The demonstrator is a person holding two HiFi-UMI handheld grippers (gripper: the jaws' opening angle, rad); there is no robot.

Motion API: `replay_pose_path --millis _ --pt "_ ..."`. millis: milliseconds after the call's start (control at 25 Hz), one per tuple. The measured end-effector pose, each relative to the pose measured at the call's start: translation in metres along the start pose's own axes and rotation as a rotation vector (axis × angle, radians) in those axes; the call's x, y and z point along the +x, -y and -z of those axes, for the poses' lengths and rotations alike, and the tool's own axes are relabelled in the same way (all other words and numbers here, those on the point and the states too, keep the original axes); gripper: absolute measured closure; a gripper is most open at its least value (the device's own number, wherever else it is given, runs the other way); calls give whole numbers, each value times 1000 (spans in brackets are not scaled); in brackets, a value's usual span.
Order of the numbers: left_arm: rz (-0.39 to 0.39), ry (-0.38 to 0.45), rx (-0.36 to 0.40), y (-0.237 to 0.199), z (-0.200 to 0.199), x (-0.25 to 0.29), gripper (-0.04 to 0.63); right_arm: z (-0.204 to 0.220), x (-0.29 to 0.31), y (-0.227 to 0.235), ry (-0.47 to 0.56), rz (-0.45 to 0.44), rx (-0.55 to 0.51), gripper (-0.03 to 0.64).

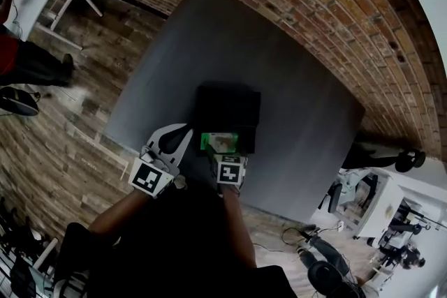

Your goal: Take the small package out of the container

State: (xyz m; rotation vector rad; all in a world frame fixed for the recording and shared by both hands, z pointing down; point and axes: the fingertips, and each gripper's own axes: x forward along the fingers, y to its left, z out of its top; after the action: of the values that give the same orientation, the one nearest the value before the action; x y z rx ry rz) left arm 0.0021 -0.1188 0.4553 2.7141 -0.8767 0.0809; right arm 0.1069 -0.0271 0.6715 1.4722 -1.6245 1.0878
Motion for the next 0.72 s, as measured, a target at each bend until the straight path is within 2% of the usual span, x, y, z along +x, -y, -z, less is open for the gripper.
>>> replay_pose_path --millis 480,720 --pt "25 48 51 12 -26 -13 558 -44 -47 3 238 49 -7 172" --pt "30 40 84 14 -31 -19 558 -74 -81 3 381 69 -10 172"
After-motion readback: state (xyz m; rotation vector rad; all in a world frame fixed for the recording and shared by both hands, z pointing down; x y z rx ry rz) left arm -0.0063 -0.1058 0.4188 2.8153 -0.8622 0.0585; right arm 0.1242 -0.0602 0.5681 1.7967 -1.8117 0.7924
